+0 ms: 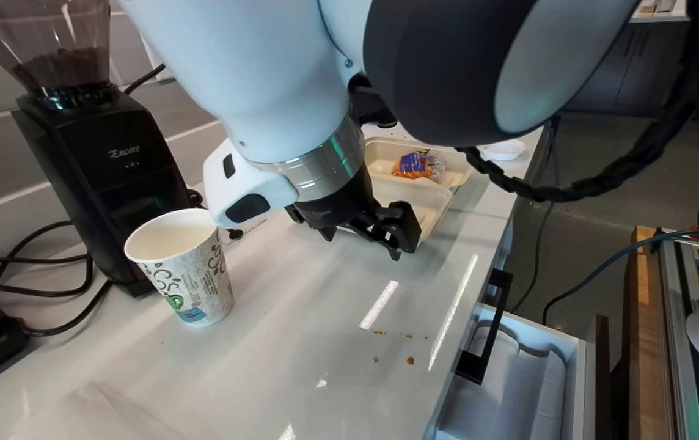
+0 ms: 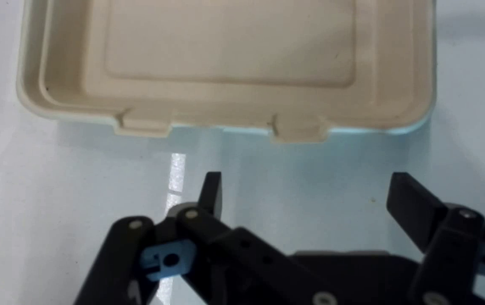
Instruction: Close the bowl
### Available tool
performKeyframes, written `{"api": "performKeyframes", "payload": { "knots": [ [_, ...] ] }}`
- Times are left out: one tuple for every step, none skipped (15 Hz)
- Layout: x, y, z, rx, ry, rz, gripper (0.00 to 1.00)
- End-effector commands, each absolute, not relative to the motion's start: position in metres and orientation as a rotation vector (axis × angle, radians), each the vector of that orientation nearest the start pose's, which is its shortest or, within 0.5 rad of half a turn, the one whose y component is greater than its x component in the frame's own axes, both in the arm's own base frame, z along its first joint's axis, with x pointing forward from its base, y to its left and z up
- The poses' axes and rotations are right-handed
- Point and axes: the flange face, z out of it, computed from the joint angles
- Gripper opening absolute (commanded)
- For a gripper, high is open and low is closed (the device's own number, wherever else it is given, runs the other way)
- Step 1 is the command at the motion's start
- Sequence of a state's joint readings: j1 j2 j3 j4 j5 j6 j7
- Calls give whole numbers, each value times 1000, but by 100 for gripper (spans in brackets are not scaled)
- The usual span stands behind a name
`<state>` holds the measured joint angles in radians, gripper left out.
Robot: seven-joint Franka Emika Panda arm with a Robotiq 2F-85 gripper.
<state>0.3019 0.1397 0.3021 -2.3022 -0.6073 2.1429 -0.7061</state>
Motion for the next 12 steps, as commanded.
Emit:
{"api": "performKeyframes", "payload": {
  "knots": [
    [426,265,259,1742,2016,-431,100],
    [427,263,256,1732,2004,-433,100],
    [428,262,254,1723,1998,-436,100],
    [430,261,251,1712,1990,-442,100],
    [431,261,248,1696,1986,-447,100],
    [432,260,246,1681,1982,-454,100],
    [433,259,244,1666,1978,-461,100],
    [433,258,242,1654,1976,-467,100],
    [434,257,241,1640,1972,-473,100],
    [435,256,241,1627,1968,-479,100],
    [436,255,241,1615,1963,-482,100],
    [437,254,241,1603,1959,-488,100]
  ]
}}
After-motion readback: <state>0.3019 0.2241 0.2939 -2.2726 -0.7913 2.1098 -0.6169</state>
